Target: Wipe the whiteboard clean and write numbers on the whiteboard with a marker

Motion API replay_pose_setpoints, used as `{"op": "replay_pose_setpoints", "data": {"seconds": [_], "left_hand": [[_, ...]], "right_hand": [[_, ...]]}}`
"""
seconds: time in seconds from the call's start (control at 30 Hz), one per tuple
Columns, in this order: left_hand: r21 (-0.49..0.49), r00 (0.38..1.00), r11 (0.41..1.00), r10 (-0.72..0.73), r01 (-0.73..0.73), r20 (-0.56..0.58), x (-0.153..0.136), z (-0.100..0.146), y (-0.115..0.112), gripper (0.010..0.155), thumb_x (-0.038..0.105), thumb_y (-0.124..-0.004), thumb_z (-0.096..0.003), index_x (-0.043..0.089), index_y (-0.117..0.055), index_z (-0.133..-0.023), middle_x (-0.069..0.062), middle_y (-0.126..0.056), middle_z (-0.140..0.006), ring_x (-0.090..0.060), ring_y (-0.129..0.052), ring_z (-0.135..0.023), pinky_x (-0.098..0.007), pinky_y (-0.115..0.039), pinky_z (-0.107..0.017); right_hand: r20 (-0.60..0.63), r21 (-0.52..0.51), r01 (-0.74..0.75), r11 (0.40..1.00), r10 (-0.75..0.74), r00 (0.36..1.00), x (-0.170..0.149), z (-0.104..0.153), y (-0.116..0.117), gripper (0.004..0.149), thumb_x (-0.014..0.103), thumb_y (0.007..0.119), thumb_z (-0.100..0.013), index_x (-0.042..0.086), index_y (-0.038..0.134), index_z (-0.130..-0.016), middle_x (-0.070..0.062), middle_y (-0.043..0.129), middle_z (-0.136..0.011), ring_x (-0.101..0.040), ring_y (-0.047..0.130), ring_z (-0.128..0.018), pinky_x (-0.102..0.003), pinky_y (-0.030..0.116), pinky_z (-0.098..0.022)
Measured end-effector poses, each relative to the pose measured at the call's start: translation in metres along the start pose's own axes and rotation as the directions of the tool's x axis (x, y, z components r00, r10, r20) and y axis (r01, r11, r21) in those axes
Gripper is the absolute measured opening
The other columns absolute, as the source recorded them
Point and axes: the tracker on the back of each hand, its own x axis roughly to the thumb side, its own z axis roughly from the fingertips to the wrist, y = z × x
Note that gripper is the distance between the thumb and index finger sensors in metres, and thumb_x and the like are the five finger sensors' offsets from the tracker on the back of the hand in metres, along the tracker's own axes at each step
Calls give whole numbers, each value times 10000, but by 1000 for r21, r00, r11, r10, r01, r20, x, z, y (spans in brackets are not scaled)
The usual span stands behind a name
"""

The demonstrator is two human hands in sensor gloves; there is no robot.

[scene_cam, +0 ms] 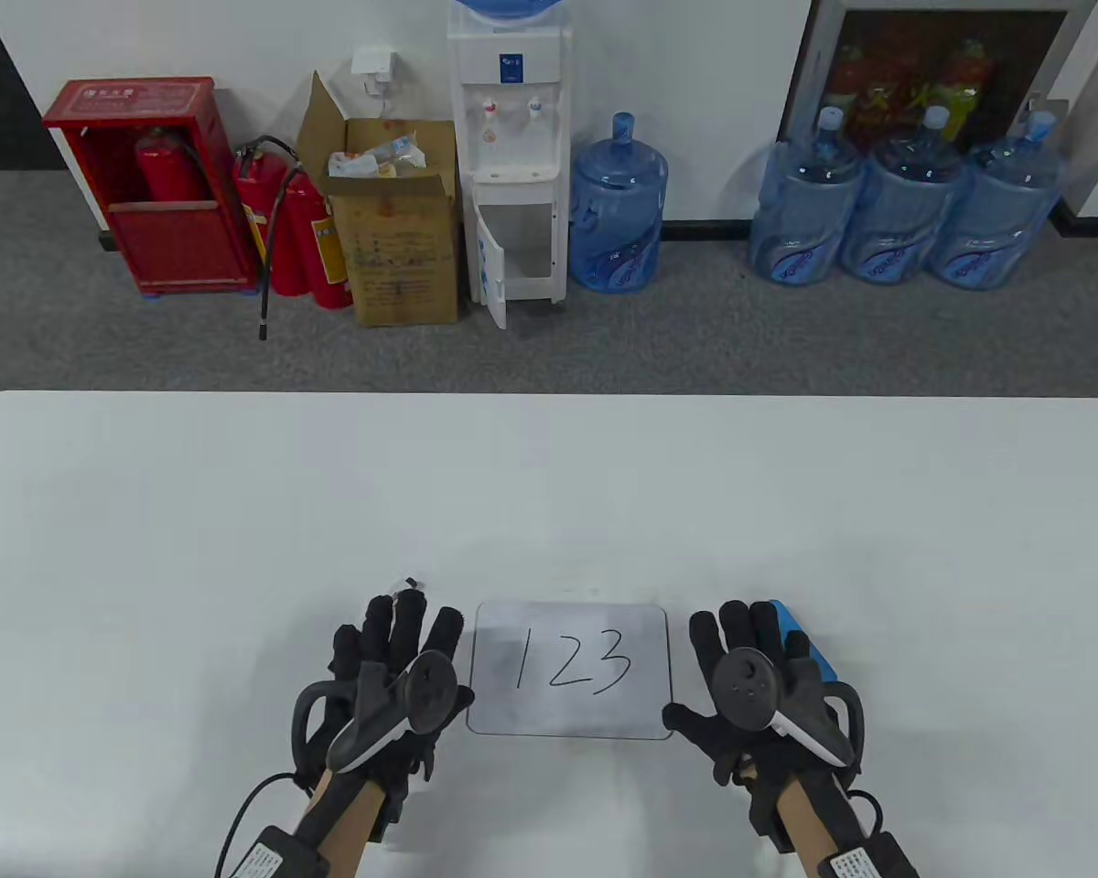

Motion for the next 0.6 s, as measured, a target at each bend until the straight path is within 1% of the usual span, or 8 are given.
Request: {"op": "replay_pose_setpoints", "data": {"seconds": [0.27, 0.53, 0.6], "left_hand": [[-13, 1000, 1000, 4, -5, -4, -1, -1, -2, 796, 647, -607, -431, 459, -258, -1121, -18, -181, -1274, -396, -227, -1203, -691, -238, -829], [-13, 1000, 1000, 8, -8, 1, -1, -2, -2, 796, 645, -607, -430, 458, -261, -1122, -18, -185, -1275, -396, -236, -1203, -692, -243, -828], [-16, 1000, 1000, 8, -8, 1, 0, -2, -3, 794, 646, -607, -431, 458, -262, -1121, -19, -187, -1275, -396, -237, -1203, -692, -243, -829]], "right_hand": [[-24, 29, 24, 999, -23, 999, -5, -2, 2, 977, 778, 633, -343, 364, 159, -1089, -7, 47, -1126, -307, 13, -1083, -620, 90, -744], [0, 54, 3, 999, -3, 1000, 0, -2, 4, 974, 776, 634, -349, 357, 164, -1092, -14, 56, -1128, -315, 27, -1085, -622, 102, -743], [13, 59, 0, 998, 0, 1000, 3, -2, 6, 972, 775, 633, -352, 354, 167, -1094, -17, 60, -1129, -317, 53, -1085, -623, 106, -742]]}}
